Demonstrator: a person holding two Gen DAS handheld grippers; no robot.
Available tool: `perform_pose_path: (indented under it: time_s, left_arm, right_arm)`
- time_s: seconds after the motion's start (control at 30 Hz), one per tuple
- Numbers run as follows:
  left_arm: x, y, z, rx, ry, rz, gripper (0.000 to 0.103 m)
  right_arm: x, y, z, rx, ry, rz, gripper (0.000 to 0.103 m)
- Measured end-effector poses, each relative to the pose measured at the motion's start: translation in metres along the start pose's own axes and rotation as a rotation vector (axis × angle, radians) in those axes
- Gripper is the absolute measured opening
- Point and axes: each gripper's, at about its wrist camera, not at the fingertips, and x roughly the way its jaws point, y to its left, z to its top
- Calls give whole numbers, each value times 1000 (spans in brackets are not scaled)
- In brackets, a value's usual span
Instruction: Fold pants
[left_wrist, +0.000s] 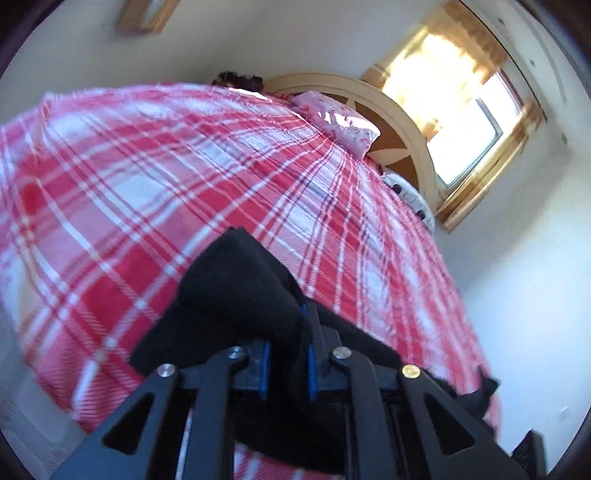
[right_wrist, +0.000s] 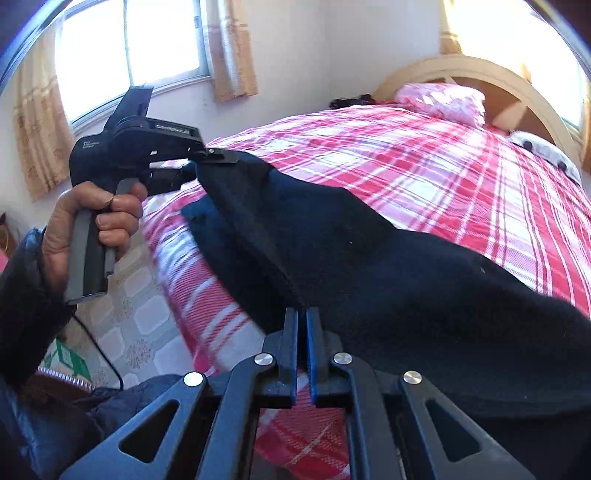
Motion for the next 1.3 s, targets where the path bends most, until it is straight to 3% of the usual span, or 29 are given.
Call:
perform_pose_path:
  time_s: [0.07,0.13,0.17,0.2,0.23,0.3,0.37,0.5,0.57,0.63,0.7,0.8,0.9,0.93,1.07,1.13,1.3]
  left_arm:
    - [-1,-1,-3,48,-1,66,15]
    - [7,1,-12,138,3,238,25]
    - [14,4,-19,191,13,362,36]
    - [19,7,-25,224,25,431,50]
    - [24,8,-29,256,28,477,55]
    - [18,10,-29,268,-13,491,63]
    - [9,10,-23,249,-35,490,63]
    - [-19,-2,-2,247,-193,602,68]
    - [-29,-15,-2,284,-241,571,72]
    - [-26,-29,-3,343,-243,515,72]
    - [-14,-44,-12,415,-220,453,72]
    - [14,-52,-25,450,-138,424,72]
    - [51,-41,-33,398,7,428,72]
    - [58,-35,-39,380,43,444,72]
    - [62,-45,-51,434,3,507,73]
    - [63,-46,-50,419,4,511,74]
    - [61,-44,-48,392,1,509,77]
  right_arm:
    - [3,5,-6,-7,19,11,5]
    - [11,9,-13,-16,45,-2,5]
    - [19,11,-17,-21,64,-25,5]
    - [24,12,-21,-21,74,-46,5]
    - [27,13,-24,-16,59,-63,6]
    - [27,16,-26,-22,33,-90,8]
    - [27,19,-25,-49,38,-97,15]
    - [20,14,-20,-11,43,-40,38]
    - [6,2,-14,58,1,5,46]
    - [-11,-15,-7,127,-60,16,54]
    - [-31,-40,-2,212,-122,-11,54]
    - [-64,-85,-6,356,-198,-142,54]
    - [-107,-141,-25,522,-257,-307,54]
    - [-125,-163,-33,585,-255,-401,54]
    - [-174,-236,-52,705,-207,-653,54]
    - [-186,-269,-50,714,-176,-736,54]
    - [-173,-342,-31,693,-76,-793,54]
